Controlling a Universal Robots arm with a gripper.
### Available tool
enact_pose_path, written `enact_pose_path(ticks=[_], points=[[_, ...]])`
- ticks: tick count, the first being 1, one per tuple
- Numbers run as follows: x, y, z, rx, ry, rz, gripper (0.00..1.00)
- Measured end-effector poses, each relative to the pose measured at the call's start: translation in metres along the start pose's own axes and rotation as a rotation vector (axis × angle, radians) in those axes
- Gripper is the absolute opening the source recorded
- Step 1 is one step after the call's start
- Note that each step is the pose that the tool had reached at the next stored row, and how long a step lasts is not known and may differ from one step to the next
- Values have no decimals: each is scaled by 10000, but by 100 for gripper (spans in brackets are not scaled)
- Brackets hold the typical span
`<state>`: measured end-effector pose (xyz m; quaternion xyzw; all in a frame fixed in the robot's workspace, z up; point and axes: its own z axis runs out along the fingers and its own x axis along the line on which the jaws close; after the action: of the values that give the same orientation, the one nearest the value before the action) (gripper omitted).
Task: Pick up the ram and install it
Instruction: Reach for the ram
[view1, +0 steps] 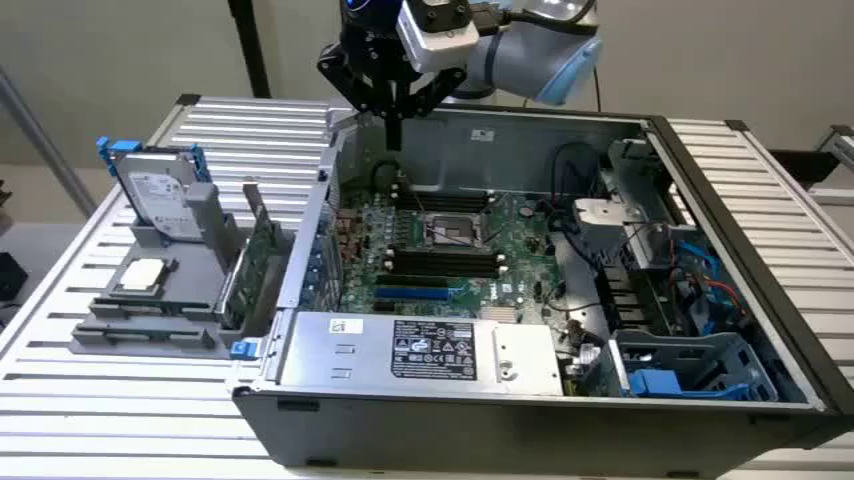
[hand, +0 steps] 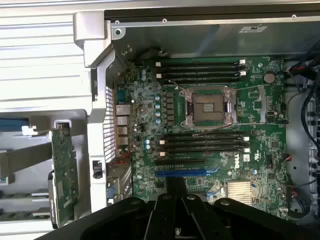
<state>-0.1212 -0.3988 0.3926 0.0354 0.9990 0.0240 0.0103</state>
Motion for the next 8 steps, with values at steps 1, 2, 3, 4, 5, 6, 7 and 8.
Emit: enact_pose_path(ticks=[1,2,3,4,5,6,7,8], points=[[0,0,0,0,0,0,0],[0,0,0,0,0,0,0],[0,0,0,0,0,0,0],[0,0,0,0,-1,0,0],[0,0,0,0,0,0,0],[0,0,0,-1,-1,0,0],[0,0,0,0,0,0,0],[0,0,0,0,0,0,0]])
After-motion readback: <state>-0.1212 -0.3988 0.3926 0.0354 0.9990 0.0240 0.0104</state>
